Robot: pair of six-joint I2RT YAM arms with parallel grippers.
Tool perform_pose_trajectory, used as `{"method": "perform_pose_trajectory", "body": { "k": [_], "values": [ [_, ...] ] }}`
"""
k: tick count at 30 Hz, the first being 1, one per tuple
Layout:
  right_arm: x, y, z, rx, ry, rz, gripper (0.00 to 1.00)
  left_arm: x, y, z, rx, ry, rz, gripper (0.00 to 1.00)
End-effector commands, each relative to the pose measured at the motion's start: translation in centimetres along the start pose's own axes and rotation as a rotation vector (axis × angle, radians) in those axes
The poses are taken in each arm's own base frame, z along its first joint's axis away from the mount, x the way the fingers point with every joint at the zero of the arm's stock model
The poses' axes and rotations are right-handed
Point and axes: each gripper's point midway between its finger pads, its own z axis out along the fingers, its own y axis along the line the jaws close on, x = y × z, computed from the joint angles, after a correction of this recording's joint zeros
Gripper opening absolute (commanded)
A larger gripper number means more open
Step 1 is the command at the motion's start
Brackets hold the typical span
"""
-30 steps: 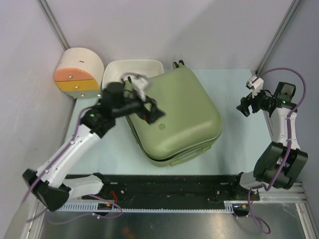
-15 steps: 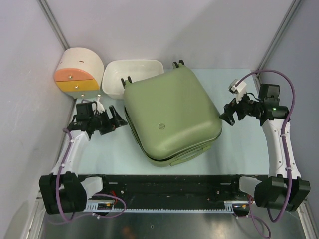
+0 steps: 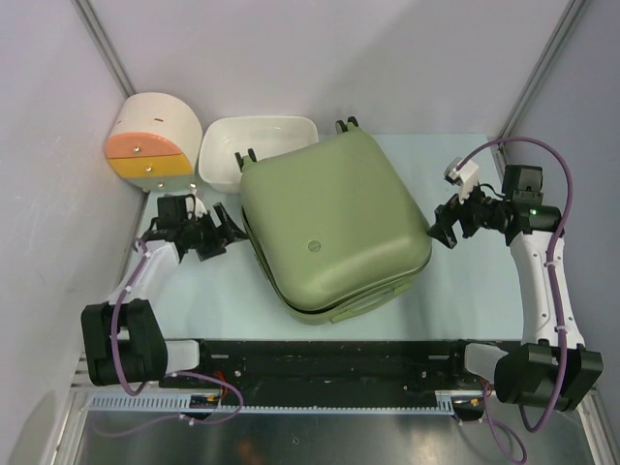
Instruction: Open, take out, and arrange the luggage
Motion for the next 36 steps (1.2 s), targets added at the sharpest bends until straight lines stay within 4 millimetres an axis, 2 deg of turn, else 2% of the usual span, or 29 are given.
{"method": "perform_pose_trajectory", "body": {
  "k": [1, 7, 9, 12, 15, 19, 22, 26, 27, 28, 33, 36],
  "values": [
    [-0.5, 0.1, -0.4, 0.010, -0.009, -0.008, 0.92, -1.2, -1.2, 0.6, 0.034, -0.039, 0.028, 0.86],
    [-0.2, 0.2, -0.3, 0.008, 0.000, -0.002, 0.93, -1.4, -1.7, 1.2, 0.042, -0.047, 0.034, 0.86],
    [-0.2, 0.2, -0.3, 0.006, -0.003, -0.001, 0.93, -1.4, -1.1, 1.5, 0.018, -0.048, 0.033, 0.86],
    [-0.3, 0.2, -0.2, 0.007, -0.006, 0.000, 0.93, -0.9, 1.0, 2.4, -0.070, -0.042, 0.011, 0.85],
    [-0.2, 0.0, -0.3, 0.015, 0.000, -0.006, 0.93, 0.3, 1.2, 3.0, -0.066, -0.004, 0.017, 0.84],
    [0.4, 0.3, -0.4, 0.011, 0.015, -0.011, 0.93, -0.4, -0.7, 2.2, 0.010, -0.016, 0.046, 0.85],
    [0.6, 0.6, -0.5, 0.009, 0.018, -0.022, 0.94, -1.2, -2.7, 0.4, 0.067, -0.071, 0.083, 0.86],
    [0.8, 0.6, -0.4, 0.007, 0.021, -0.025, 0.94, -1.6, -3.4, -0.9, 0.057, -0.110, 0.104, 0.87],
    [0.8, 0.6, -0.3, 0.007, 0.018, -0.025, 0.94, -1.8, -2.7, -0.7, 0.013, -0.123, 0.107, 0.87],
    [0.8, 0.6, -0.3, 0.006, 0.017, -0.022, 0.94, -1.1, -3.0, -0.2, 0.007, -0.099, 0.124, 0.87],
    [0.6, 0.6, -0.5, 0.015, 0.008, -0.029, 0.94, 0.9, 0.2, 2.3, -0.098, -0.004, 0.062, 0.85],
    [0.8, 0.6, -0.7, 0.025, 0.019, -0.038, 0.94, 1.4, 1.5, 2.8, -0.148, 0.012, 0.061, 0.84]
  ]
}}
